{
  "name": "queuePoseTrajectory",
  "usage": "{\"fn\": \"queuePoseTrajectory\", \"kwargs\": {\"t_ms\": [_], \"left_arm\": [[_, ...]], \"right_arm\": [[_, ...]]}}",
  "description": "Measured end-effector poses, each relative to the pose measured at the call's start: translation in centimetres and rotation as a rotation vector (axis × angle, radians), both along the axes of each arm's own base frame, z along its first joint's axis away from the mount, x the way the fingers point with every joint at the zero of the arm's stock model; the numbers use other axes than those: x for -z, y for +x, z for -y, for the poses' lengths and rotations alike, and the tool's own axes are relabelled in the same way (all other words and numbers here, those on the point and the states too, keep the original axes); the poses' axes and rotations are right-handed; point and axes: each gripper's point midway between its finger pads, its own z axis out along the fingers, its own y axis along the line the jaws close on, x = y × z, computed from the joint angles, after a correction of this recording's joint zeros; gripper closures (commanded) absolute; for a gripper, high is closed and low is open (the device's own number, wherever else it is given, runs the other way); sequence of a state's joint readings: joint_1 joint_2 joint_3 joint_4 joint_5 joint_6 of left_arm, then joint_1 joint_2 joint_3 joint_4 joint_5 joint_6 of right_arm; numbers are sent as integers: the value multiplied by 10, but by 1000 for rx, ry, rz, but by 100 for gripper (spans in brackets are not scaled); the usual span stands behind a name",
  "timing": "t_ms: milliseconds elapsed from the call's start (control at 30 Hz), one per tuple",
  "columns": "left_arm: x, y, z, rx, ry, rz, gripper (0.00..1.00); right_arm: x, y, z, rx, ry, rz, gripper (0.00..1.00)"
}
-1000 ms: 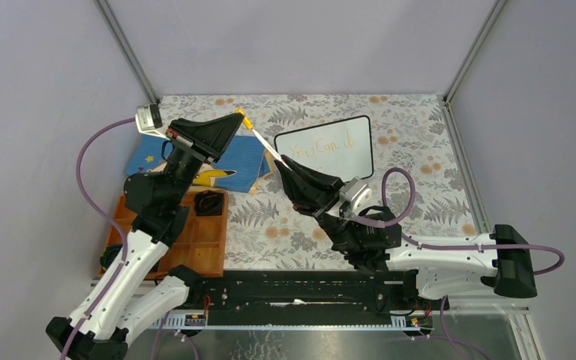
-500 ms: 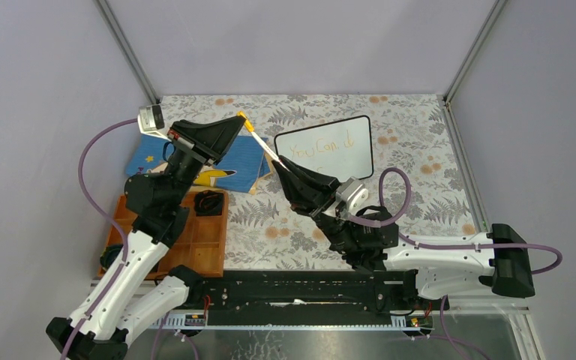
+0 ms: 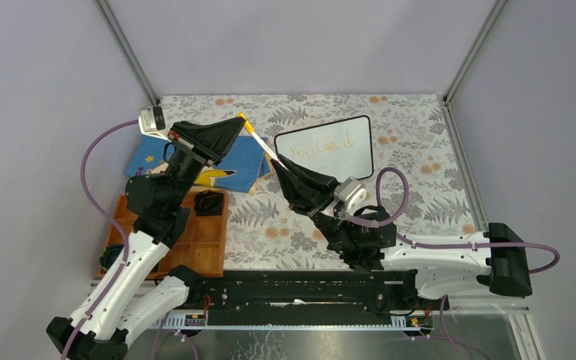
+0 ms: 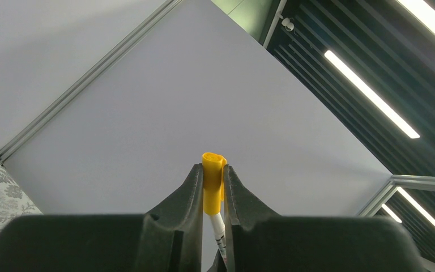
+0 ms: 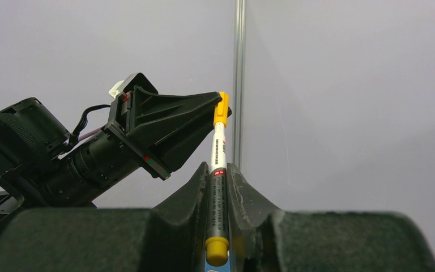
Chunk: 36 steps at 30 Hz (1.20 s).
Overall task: Write a sentence on the whiteboard
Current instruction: Close the whiteboard marker at the center of the board.
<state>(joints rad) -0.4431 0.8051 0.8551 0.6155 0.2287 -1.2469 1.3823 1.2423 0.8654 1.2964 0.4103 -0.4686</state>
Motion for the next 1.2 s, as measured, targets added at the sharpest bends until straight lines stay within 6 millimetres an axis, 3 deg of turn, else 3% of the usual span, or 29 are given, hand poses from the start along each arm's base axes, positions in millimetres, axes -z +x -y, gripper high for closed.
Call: {"fn": "queuePoseTrajectory", "kwargs": {"t_ms": [733,1200], "left_arm": [[1,0,1,31,-33,-19,100],[-4,10,8,129,-133,-51,100]], "right_arm": [[-2,0,-1,8,17,14,100],[-16,-1,12,33,76,51,100]]}}
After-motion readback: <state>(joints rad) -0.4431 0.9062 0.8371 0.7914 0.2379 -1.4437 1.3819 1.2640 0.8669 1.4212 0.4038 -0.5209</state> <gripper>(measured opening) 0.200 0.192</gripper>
